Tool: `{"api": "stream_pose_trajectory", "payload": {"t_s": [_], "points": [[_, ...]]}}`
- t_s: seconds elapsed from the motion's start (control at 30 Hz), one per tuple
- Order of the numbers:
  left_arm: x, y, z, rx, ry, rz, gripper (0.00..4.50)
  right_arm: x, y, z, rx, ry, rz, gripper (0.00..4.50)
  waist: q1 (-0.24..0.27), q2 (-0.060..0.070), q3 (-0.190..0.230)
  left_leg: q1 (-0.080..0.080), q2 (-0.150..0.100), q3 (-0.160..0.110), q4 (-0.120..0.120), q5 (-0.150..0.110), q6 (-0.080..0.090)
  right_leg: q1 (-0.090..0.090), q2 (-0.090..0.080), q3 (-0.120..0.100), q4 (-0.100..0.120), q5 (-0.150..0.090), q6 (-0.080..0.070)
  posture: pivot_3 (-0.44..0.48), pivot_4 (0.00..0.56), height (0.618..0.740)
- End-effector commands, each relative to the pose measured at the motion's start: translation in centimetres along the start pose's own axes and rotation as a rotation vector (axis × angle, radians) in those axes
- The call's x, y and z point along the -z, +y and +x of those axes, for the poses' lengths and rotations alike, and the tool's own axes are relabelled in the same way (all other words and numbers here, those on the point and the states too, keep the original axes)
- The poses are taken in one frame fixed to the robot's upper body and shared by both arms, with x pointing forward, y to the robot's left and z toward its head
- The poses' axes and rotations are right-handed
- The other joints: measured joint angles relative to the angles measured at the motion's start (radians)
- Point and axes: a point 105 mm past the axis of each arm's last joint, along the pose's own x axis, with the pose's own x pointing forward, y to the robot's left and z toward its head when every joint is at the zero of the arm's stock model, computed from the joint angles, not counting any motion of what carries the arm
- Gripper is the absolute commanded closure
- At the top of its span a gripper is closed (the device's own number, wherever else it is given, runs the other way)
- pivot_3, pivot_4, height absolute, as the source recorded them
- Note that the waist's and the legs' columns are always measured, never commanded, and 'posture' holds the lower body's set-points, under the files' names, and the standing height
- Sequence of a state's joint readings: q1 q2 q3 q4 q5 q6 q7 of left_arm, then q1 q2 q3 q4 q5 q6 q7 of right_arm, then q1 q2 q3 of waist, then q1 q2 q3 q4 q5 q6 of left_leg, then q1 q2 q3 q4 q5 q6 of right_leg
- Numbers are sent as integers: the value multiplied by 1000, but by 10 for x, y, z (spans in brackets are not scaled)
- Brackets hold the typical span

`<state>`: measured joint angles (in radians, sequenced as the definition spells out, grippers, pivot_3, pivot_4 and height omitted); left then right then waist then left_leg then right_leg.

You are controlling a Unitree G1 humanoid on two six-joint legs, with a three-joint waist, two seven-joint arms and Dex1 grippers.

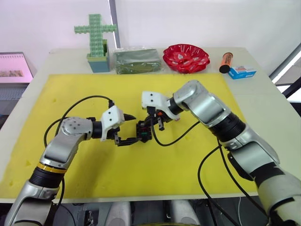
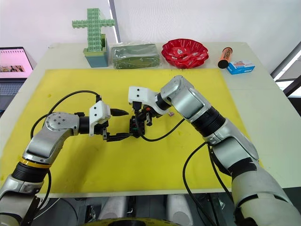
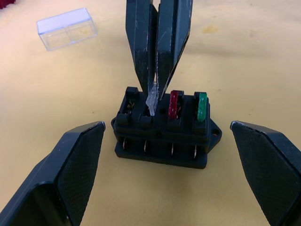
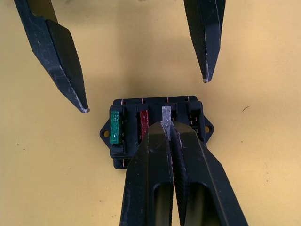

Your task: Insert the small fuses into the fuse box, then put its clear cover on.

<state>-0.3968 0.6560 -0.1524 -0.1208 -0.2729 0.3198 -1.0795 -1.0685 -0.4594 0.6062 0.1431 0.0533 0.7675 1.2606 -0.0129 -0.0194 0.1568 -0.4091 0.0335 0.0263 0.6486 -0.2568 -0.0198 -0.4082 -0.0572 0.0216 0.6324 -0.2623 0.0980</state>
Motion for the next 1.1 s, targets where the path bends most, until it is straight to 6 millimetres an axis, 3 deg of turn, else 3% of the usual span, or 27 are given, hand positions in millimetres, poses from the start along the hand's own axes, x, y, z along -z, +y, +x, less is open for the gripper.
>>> {"api": "stream_pose_trajectory", "payload": {"t_s": [0.03, 0.47, 1.1], "points": [[-9, 0, -1, -6, -24, 29, 0, -13, -5, -15, 33, -29, -38, 4461, 0, 0, 0, 0, 0, 0, 0, 0, 0, 0, 0, 0, 0, 0, 0, 0, 150, 740], [-9, 0, -1, -6, -23, 31, 0, -21, -11, -18, 59, -45, -47, 4461, 0, 0, 0, 0, 0, 0, 0, 0, 0, 0, 0, 0, 0, 0, 0, 0, 150, 740], [-9, 2, -2, -17, -24, 31, 0, -17, 0, -10, 4, -34, -52, 4461, 0, 0, 0, 0, 0, 0, 0, 0, 0, 0, 0, 0, 0, 0, 0, 0, 150, 740]]}}
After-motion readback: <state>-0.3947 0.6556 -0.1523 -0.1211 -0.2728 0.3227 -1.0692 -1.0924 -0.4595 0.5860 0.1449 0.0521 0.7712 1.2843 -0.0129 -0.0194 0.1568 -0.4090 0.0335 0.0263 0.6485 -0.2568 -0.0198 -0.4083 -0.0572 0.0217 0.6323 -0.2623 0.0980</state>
